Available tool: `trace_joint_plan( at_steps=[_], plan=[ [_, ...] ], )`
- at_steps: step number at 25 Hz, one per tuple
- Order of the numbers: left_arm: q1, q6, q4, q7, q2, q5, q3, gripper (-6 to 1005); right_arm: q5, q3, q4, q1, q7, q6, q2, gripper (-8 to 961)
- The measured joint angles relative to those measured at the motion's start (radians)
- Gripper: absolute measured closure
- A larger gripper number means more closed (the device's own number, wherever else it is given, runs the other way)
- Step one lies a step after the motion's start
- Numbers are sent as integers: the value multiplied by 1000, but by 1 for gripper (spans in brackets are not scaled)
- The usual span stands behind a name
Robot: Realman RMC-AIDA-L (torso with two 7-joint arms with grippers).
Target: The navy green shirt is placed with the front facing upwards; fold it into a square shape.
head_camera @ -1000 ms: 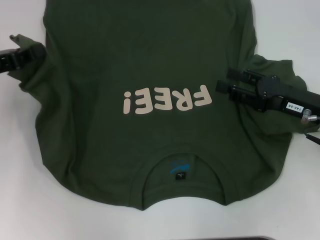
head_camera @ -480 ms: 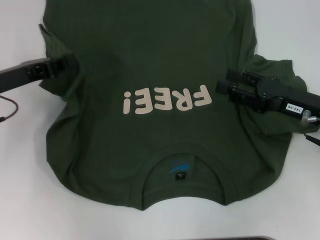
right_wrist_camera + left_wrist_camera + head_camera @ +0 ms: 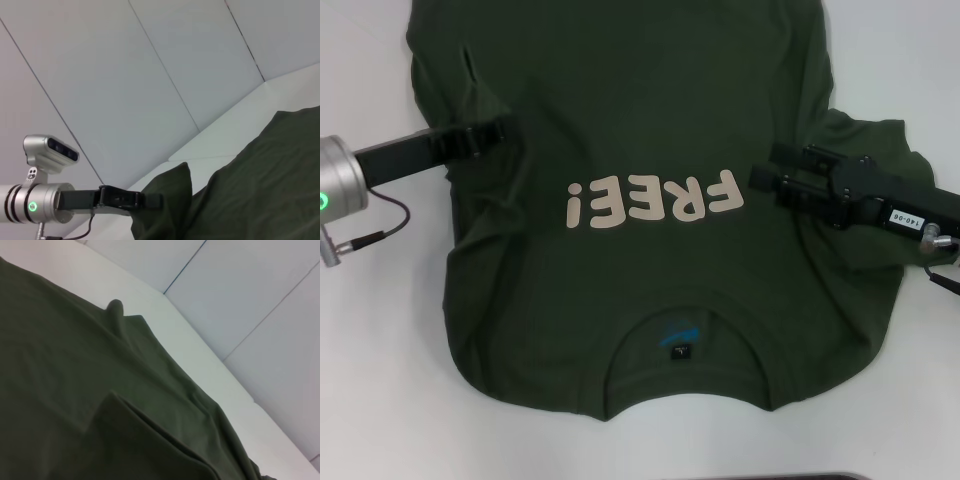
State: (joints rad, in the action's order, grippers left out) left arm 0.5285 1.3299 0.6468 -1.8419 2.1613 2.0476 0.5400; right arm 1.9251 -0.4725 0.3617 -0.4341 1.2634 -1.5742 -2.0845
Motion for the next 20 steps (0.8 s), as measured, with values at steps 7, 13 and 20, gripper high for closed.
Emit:
trace_joint_plan(
  at_steps=[7, 13, 20],
  plan=[
    [21, -19, -29, 0, 0, 0, 0, 902, 1, 0, 0, 4, -1, -1, 0, 255],
    [23, -20, -30, -3, -1, 2, 0, 891, 1, 0, 0, 6, -1, -2, 0, 255],
    [21, -20, -30, -9, -3, 2, 0, 736, 0, 0, 0, 3, 0, -3, 0, 255]
  ],
)
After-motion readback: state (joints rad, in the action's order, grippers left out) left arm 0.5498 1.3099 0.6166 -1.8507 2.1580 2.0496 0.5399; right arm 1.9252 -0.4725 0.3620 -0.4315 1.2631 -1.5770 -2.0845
